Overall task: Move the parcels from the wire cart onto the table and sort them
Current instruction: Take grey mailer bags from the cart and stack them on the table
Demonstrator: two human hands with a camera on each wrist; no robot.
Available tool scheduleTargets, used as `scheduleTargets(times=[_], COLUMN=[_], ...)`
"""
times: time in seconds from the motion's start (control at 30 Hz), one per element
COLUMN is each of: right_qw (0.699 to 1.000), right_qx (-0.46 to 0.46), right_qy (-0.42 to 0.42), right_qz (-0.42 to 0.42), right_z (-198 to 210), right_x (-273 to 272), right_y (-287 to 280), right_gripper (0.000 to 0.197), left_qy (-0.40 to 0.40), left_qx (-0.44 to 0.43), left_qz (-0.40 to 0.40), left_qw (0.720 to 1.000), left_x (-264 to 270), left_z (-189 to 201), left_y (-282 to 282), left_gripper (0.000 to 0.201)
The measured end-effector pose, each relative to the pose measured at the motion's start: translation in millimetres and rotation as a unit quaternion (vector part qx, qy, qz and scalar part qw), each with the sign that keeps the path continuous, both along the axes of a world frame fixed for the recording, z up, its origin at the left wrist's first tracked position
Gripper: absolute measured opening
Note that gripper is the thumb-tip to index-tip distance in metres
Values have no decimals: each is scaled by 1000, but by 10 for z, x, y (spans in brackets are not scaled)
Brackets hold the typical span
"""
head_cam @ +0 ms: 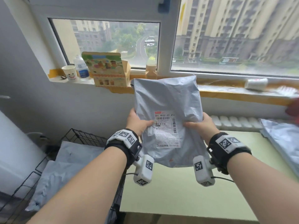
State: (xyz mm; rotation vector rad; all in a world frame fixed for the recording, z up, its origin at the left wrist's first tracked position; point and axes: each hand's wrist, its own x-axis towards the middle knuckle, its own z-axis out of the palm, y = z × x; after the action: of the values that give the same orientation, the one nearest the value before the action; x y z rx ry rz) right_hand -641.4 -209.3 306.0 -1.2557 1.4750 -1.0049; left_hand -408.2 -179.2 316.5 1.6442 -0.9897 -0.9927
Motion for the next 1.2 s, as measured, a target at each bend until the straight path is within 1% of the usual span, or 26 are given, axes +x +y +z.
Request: scheduleTargets(times=[0.13, 0.2, 0.33, 0.43, 0.47, 0.57, 0.63, 0.67, 0.73, 0.77, 0.8, 0.87, 0.9, 0.97, 1.07, 1.13, 1.2], right_qw=[999, 998, 994, 992, 991, 987, 985, 984, 982, 981, 980, 978, 978, 977, 971, 968, 963], right_qx=[-8, -16, -16, -13, -16, -25, -23, -20, -20, -20, -18, -19, -21, -22, -23, -25, -31], right_qy=[2, 9, 24, 29, 33, 41, 50, 58, 65, 66, 68, 70, 70, 81, 111, 119, 125], right_qz=[-40, -68, -102, -123, -129, -155, -165, -167, -175, -181, -185, -193, -196, -197, -210, -219, -236], right_z=[37, 29, 52, 59, 75, 150, 183, 189, 172, 155, 172, 224, 253, 295, 340, 364, 353], right_x=[-301, -481, -915, -1372, -1531, -2023, -2369, -2552, -2935, -3143, -3318, -3656, -3823, -4121, -4517, -4735, -4923], right_y=[85, 119, 239, 311, 344, 447, 489, 506, 531, 539, 562, 606, 622, 647, 678, 683, 664], right_gripper=[44, 44, 52, 61, 60, 47, 44, 47, 59, 62, 58, 47, 47, 53, 55, 56, 62], left_qy=[-9, 3, 22, 12, 6, -4, 5, 7, 9, 7, 5, 0, -8, -3, -5, -2, -1], left_qx=[-3, -11, -20, -19, -22, -31, -30, -27, -20, -17, -17, -14, -11, -12, -10, -5, 1], left_qz=[-35, -53, -86, -118, -129, -158, -166, -169, -175, -177, -182, -190, -191, -199, -217, -231, -236], left_qw=[999, 999, 996, 993, 991, 987, 986, 985, 984, 984, 983, 982, 982, 980, 976, 973, 972], left_x=[-302, -498, -954, -1374, -1535, -2060, -2409, -2591, -2971, -3168, -3356, -3703, -3867, -4160, -4550, -4765, -4948], left_z=[-26, -43, -58, -20, -11, 10, 15, -1, -37, -65, -72, -72, -64, -34, -36, -54, -70], left_y=[-163, -222, -268, -307, -330, -372, -363, -356, -335, -334, -327, -319, -320, -313, -328, -356, -417], left_gripper=[75, 71, 67, 69, 70, 74, 76, 76, 76, 78, 78, 71, 66, 63, 62, 58, 50])
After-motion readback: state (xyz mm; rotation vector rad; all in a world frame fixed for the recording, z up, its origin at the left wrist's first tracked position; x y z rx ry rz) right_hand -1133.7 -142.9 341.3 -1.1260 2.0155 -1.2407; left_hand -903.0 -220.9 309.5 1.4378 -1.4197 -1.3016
